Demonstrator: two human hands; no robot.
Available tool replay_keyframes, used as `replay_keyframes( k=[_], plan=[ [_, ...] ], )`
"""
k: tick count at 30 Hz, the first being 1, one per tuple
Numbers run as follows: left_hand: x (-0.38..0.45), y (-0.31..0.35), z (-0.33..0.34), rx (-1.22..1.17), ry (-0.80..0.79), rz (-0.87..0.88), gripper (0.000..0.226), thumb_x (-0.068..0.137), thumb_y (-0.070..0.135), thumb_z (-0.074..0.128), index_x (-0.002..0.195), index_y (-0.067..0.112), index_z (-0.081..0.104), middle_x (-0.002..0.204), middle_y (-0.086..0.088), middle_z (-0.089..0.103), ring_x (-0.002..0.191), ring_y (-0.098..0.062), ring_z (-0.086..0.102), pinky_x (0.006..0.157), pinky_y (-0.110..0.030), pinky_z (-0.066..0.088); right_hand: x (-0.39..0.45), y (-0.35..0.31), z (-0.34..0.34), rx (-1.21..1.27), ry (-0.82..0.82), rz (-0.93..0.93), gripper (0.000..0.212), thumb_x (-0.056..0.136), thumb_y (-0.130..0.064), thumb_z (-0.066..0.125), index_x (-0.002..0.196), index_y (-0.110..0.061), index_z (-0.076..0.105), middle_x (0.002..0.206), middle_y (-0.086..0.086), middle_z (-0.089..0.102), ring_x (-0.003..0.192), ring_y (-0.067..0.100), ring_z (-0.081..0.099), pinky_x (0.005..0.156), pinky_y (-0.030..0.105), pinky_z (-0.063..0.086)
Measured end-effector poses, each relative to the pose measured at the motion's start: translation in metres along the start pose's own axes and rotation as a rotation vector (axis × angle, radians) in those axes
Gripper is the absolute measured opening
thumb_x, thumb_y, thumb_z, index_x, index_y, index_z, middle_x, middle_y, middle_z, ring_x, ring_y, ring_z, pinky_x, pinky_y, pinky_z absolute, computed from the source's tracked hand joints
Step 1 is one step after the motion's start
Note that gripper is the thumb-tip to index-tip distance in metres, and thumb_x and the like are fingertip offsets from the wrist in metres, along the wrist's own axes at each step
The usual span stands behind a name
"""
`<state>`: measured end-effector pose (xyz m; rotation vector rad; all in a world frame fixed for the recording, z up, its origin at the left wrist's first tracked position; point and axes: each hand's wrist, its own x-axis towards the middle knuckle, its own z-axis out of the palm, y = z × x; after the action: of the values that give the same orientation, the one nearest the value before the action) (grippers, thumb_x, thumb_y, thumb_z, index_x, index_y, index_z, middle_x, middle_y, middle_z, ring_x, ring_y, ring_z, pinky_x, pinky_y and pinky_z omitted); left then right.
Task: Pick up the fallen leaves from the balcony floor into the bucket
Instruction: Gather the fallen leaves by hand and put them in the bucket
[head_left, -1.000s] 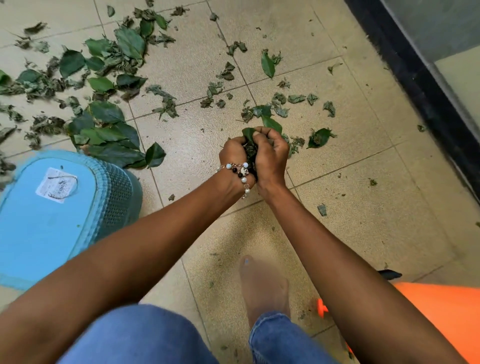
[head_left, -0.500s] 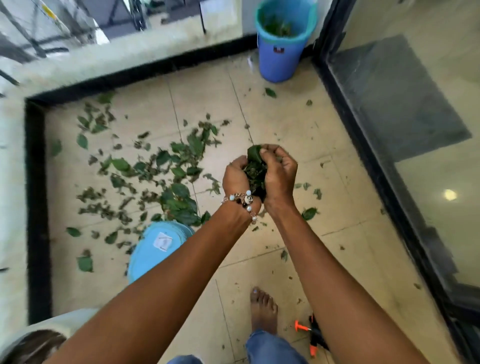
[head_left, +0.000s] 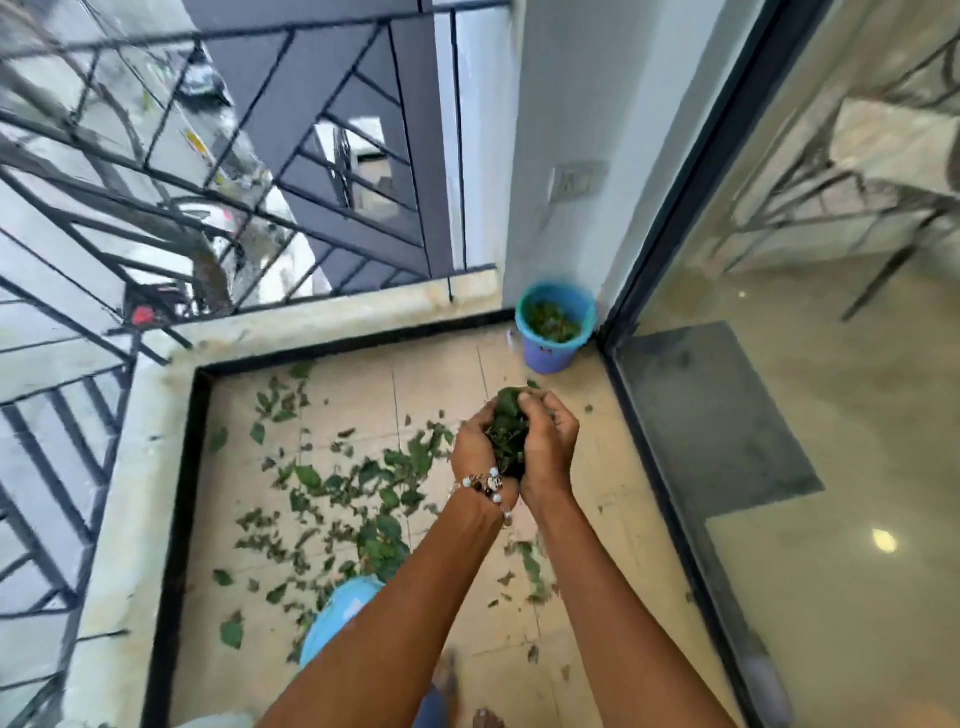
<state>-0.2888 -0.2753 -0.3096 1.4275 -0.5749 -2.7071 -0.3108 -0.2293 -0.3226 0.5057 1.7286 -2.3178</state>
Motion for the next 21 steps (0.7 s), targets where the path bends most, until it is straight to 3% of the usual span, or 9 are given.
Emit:
replay_keyframes(
  k=[4,10,15,18,21],
  plan=[
    [0.027,0.031,0.041,-0.019,-0.017,-0.012,0.021,0.094,0.017,0.046,0.096,0.007,0.065,0.090,-0.012,0.067,0.080,-0.025,0.063,0.076,-0.033,0.053,0.041,-0.023,0.031,0.014,0.018,0.014,0.015,0.082,-0.019,0.062,0.070,-0.013,0.069,0.074,0.013,0.067,0.073,0.028,0.061,0.072,0.039,0.052],
    [0.118,0.070,0.100,0.068,0.048,-0.033,0.040,0.090,0.032,0.062,0.120,0.007,0.063,0.117,-0.016,0.066,0.097,-0.030,0.066,0.073,-0.034,0.057,0.137,-0.036,0.072,0.046,0.094,0.088,0.012,0.089,-0.016,0.067,0.078,-0.010,0.069,0.083,0.018,0.068,0.080,0.031,0.064,0.084,0.050,0.054],
    [0.203,0.093,0.161,0.168,0.065,-0.075,0.035,0.090,0.045,0.061,0.100,0.013,0.069,0.114,-0.016,0.069,0.100,-0.033,0.068,0.078,-0.039,0.056,0.230,-0.048,0.095,0.120,0.152,0.124,0.014,0.088,-0.015,0.067,0.088,-0.001,0.066,0.092,0.028,0.068,0.083,0.035,0.066,0.084,0.049,0.055],
    [0.250,0.096,0.191,0.206,0.086,-0.089,0.040,0.082,0.039,0.069,0.110,0.011,0.069,0.115,-0.017,0.069,0.102,-0.034,0.068,0.086,-0.044,0.056,0.283,-0.051,0.099,0.167,0.206,0.161,0.010,0.086,-0.015,0.069,0.085,-0.005,0.066,0.087,0.022,0.068,0.081,0.033,0.065,0.082,0.047,0.055],
    [0.309,0.093,0.221,0.211,0.096,-0.088,0.022,0.081,0.029,0.070,0.093,0.011,0.074,0.105,-0.017,0.071,0.094,-0.034,0.070,0.090,-0.049,0.054,0.347,-0.041,0.098,0.262,0.298,0.195,0.007,0.086,-0.010,0.068,0.088,-0.004,0.067,0.090,0.022,0.068,0.081,0.033,0.065,0.074,0.039,0.058]
  ],
)
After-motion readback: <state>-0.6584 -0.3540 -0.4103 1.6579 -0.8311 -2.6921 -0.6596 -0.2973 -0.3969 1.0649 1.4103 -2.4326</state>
